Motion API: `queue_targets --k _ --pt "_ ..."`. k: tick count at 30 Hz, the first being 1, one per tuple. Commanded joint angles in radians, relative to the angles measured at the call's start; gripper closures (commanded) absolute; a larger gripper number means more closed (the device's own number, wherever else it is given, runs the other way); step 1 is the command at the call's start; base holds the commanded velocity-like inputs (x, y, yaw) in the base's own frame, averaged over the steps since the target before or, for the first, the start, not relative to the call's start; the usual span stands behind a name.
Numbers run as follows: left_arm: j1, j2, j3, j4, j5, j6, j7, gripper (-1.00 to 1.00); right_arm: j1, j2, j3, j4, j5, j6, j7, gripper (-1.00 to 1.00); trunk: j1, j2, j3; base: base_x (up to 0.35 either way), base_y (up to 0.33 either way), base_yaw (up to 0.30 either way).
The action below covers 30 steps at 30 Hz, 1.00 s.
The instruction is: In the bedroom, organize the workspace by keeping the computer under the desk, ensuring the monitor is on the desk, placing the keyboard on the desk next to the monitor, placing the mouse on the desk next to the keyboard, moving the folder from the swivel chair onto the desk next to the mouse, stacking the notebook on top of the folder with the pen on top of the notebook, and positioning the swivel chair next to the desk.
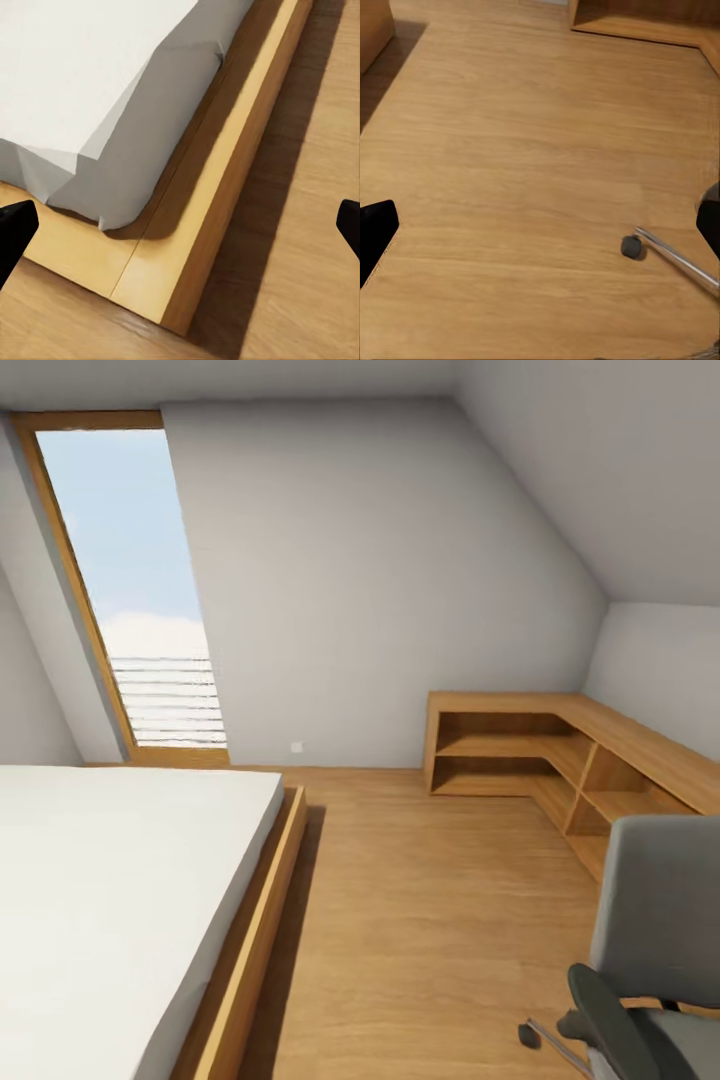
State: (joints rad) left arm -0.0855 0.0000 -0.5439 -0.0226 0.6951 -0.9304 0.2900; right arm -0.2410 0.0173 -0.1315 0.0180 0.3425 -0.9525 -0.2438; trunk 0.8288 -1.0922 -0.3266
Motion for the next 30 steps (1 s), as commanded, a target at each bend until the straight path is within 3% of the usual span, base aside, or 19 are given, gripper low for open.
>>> queue_targets --k 1,9,17,30 --pt "-0.001 0.000 -0.009 0.000 0.000 -0.001 0.009 -1.00 -0.001 -0.001 -0.008 0.002 0.011 -0.003 -0.004 -1.00 0.001 -0.001 -0.002 0.323 0.000 0.147" --pt "0.000 -0.003 -0.010 0.000 0.000 -0.001 0.009 -1.00 -0.001 -0.003 -0.008 0.002 0.009 -0.003 -0.003 -1.00 0.001 -0.001 -0.002 0.298 0.000 0.041" --pt "0.000 -0.009 -0.009 0.000 0.000 -0.001 0.013 -1.00 -0.001 -0.005 -0.008 0.002 0.009 -0.003 -0.002 -1.00 0.001 -0.001 -0.002 0.063 0.000 -0.005" --pt "-0.001 -0.012 -0.008 0.000 0.000 -0.001 0.013 -1.00 -0.001 -0.005 -0.007 0.002 0.009 -0.003 -0.002 -1.00 0.001 -0.001 -0.002 0.006 0.001 -0.197"
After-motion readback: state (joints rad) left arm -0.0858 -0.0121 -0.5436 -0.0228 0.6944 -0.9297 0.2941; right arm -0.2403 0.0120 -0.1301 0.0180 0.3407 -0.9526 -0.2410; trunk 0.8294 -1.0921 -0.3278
